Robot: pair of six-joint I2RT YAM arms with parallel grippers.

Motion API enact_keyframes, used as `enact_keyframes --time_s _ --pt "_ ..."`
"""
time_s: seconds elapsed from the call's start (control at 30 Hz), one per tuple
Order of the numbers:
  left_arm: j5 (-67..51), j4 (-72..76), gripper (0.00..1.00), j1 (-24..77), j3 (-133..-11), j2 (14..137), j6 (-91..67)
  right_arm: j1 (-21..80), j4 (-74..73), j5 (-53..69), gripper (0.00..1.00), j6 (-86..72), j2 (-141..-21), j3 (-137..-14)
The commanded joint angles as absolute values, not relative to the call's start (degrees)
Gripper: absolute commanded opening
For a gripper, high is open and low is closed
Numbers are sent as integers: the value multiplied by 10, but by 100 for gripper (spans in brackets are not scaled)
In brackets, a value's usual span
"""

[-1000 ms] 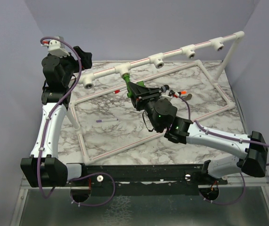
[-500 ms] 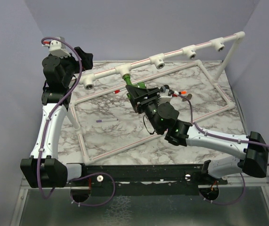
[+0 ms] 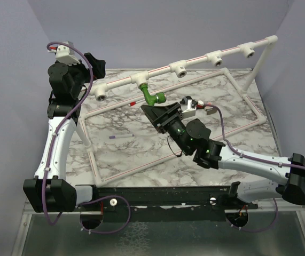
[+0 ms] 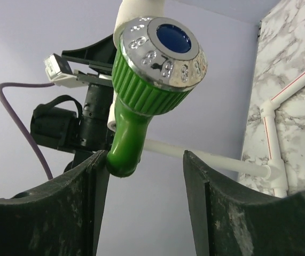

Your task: Install the water faucets

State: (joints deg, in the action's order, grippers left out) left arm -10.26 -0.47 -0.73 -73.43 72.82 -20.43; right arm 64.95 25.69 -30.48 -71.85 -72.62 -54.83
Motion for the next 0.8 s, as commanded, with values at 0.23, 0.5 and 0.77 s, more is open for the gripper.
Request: enact_keyframes --time_s 0.23,0.5,0.77 --pt "-118 -112 99 -10 -689 766 -209 654 201 -281 61 -511 -632 -522" --pt "-119 -112 99 -10 -688 767 -209 654 205 -269 63 -230 -580 -533" --pt "-118 -112 99 -10 -688 767 -210 654 178 -155 67 144 -563 -570"
